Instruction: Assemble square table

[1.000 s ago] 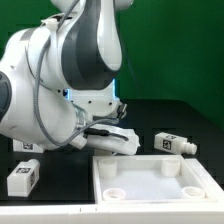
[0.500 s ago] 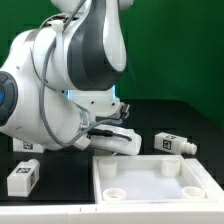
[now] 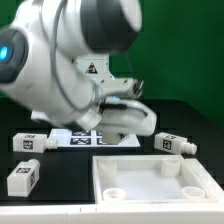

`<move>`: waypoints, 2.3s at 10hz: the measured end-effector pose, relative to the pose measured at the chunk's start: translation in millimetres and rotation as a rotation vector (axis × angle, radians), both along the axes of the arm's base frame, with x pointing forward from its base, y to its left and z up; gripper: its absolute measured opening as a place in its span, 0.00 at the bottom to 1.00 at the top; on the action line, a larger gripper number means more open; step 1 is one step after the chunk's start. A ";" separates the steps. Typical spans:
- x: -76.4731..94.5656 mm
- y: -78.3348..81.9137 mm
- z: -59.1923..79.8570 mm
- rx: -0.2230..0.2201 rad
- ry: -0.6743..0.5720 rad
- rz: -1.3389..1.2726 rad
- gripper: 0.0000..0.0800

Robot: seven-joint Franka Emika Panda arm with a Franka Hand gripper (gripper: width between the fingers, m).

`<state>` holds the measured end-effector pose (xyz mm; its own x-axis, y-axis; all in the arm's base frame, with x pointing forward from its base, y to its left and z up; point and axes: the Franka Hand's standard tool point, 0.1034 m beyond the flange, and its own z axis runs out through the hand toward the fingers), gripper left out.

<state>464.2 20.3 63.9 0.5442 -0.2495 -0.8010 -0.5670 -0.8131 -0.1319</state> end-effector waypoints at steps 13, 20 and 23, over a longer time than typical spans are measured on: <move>90.0 25.9 48.0 -0.347 -0.773 0.150 0.36; 138.0 61.7 69.5 -0.475 -1.256 0.263 0.36; 149.7 64.5 62.5 -0.476 -1.363 0.371 0.36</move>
Offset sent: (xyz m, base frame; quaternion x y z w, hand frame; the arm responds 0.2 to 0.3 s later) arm 0.0000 0.0000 0.0000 0.0000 0.1938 0.0000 0.9810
